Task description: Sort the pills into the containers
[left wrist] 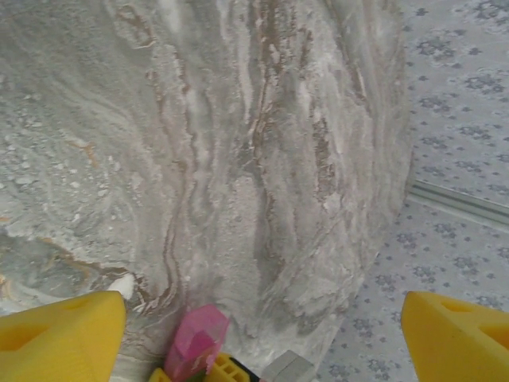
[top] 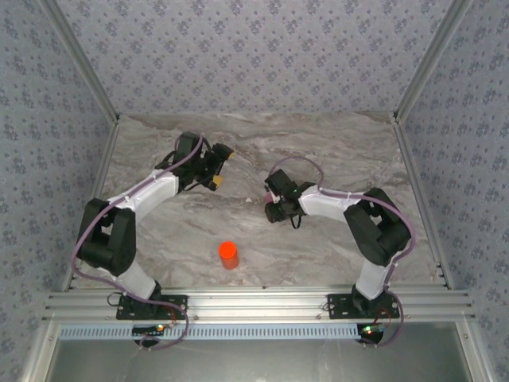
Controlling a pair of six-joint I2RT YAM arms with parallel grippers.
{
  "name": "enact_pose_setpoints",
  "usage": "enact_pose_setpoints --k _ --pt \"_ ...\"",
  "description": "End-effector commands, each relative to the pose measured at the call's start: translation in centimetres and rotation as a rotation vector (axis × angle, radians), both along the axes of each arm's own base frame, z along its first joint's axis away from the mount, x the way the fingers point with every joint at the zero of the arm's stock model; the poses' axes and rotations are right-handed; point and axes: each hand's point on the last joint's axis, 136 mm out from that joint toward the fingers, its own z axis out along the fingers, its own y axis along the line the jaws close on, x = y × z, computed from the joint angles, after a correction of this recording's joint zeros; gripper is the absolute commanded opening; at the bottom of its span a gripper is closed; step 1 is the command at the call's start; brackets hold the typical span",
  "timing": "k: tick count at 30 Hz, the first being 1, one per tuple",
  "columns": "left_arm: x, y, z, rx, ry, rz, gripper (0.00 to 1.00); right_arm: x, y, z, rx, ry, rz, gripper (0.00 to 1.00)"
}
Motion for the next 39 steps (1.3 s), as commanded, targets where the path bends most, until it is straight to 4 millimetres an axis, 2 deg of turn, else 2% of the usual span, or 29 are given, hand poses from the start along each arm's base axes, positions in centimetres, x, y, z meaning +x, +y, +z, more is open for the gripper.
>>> enact_pose_setpoints --k 1,4,8,10,11,12,16,19,24,33,39 --pt "0.1 0.6 0.1 0.029 -0.011 -0.005 0.90 -1.3 -0.5 -0.7 -0.056 0.061 -0.021 0.55" --pt "0.3 1.0 0.3 0.036 -0.018 -0.001 0.90 -1.5 -0.3 0.6 -0.038 0.076 -0.038 0.67" --pt "0.5 2.0 0.8 0.054 -0.032 0.004 0.91 -0.9 -0.1 3.9 0.013 0.053 -0.063 0.73" --pt "0.6 2.9 1.2 0.071 -0.039 0.009 0.93 -0.3 -0.1 5.7 0.033 0.039 -0.075 0.73" --pt "0.7 3.3 1.3 0.080 -0.042 0.010 0.94 -0.4 -0.3 5.8 0.025 0.048 -0.076 0.73" --pt "0.7 3.9 1.4 0.089 -0.045 0.014 0.95 0.3 0.2 7.2 0.038 0.033 -0.078 0.73" --pt "0.8 6.1 1.6 0.131 -0.042 0.029 1.00 1.4 0.8 8.2 -0.016 0.028 -0.029 0.72" --pt "0.8 7.6 1.5 0.158 -0.033 0.042 1.00 2.0 1.5 8.1 -0.072 0.017 0.041 0.71" --pt "0.7 8.9 1.2 0.160 -0.019 0.066 1.00 2.3 1.9 6.8 -0.157 0.043 0.121 0.67" --pt "0.7 8.9 0.5 0.149 0.001 0.068 1.00 2.7 2.5 5.0 -0.171 0.082 0.145 0.53" --pt "0.8 8.8 0.3 0.141 0.006 0.065 1.00 3.0 2.5 4.3 -0.166 0.095 0.136 0.50"
